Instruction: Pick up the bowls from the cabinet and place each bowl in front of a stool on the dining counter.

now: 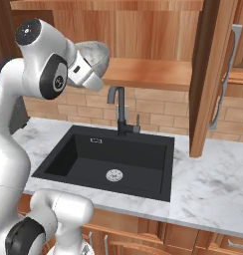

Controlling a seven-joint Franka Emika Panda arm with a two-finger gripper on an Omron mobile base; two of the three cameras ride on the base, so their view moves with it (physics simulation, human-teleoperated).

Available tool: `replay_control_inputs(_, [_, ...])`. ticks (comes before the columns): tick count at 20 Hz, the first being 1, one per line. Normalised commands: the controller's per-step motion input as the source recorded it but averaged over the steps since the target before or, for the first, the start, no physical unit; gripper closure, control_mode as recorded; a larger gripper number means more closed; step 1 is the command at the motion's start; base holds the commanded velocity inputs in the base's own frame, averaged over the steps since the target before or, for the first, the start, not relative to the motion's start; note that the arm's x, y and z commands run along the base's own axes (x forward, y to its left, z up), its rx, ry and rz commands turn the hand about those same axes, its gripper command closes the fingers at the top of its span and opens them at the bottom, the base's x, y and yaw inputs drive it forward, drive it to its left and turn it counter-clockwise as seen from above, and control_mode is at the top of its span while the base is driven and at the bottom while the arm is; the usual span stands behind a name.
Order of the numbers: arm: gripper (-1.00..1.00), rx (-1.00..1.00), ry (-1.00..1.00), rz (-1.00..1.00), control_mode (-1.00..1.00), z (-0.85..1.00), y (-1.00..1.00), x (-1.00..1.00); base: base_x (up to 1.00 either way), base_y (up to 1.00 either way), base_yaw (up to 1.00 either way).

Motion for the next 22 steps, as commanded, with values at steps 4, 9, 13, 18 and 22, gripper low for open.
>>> replay_control_inputs(4, [1.0,0.05,-0.01,0.01,-1.0,-0.08,0.0,-0.92,0.0,0.0,0.0])
replay_control_inputs(9, [1.0,0.03,0.0,0.01,-1.0,0.0,0.0,-0.6,0.0,0.0,0.0])
replay_control_inputs(13, [1.0,0.0,0.0,0.04,1.0,-0.04,0.0,-0.4,-0.11,0.0,0.02])
replay_control_inputs(18, [1.0,0.0,0.0,0.0,1.0,0.0,0.0,0.0,-0.66,0.0,0.09])
replay_control_inputs(22, [1.0,0.0,0.0,0.0,1.0,0.0,0.0,0.0,-0.92,0.0,0.09])
